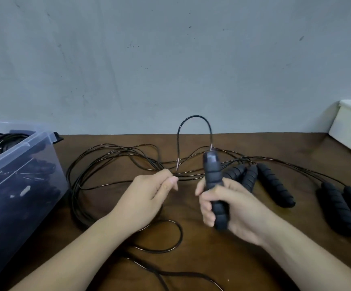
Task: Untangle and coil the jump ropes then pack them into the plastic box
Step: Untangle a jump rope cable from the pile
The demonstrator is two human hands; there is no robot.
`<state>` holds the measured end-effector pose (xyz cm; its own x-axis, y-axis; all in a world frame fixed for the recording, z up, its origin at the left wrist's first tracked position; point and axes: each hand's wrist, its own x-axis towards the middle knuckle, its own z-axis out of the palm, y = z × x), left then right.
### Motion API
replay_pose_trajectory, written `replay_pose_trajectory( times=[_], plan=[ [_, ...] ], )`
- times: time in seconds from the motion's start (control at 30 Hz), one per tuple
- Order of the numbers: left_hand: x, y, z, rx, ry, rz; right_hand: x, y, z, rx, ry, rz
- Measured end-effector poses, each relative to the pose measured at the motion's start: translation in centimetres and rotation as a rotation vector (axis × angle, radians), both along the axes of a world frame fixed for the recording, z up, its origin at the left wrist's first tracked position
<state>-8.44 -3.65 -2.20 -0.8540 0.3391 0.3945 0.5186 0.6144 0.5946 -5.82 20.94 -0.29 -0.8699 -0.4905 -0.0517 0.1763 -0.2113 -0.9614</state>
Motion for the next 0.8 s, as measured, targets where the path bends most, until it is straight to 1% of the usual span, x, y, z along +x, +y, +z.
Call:
replay_pose_trajectory(
  times=[0.07, 0.13, 0.2, 0.27, 0.37, 0.47, 0.57, 0.63, 0.73, 0.8],
  plan=[
    [0.5, 0.4, -0.1, -0.163, 0.091, -0.039, 0.3, -1.2, -0.7, 0.090, 0.050, -0.091],
    [1.1, 1.1, 0.0, -0.298, 0.165, -0.076, 0.4, -1.9, -1.1, 0.094, 0.082, -0.258],
    [1.8, 1.9, 0.3, -0.339, 0.202, -0.119, 0.3, -2.1, -1.2, 0.084, 0.099, -0.375],
    [2.2, 2.4, 0.5, -0.330, 0.214, -0.157, 0.5, -1.9, -1.2, 0.076, 0.108, -0.399],
    [2.3, 2.2, 0.7, -0.257, 0.148, -0.172, 0.5, -1.6, -0.8, 0.071, 0.102, -0.392],
    [1.4, 1.2, 0.9, -0.239, 0.098, -0.088, -0.4, -0.3, 0.0, 0.036, 0.120, -0.489],
    [0.1, -0.3, 1.2, -0.245, 0.122, 0.012, -1.4, 1.8, 0.9, -0.053, 0.123, -0.621],
    [-0.7, -1.3, 1.3, -0.218, 0.102, 0.066, -1.9, 2.8, 1.1, -0.100, 0.117, -0.670],
    [-1.0, -1.7, 1.3, -0.136, 0.070, 0.083, -1.8, 2.7, 1.0, -0.148, 0.115, -0.664],
    [-0.6, -1.2, 1.3, -0.116, 0.077, 0.062, -1.4, 1.5, 0.8, -0.149, 0.107, -0.595]
  ],
)
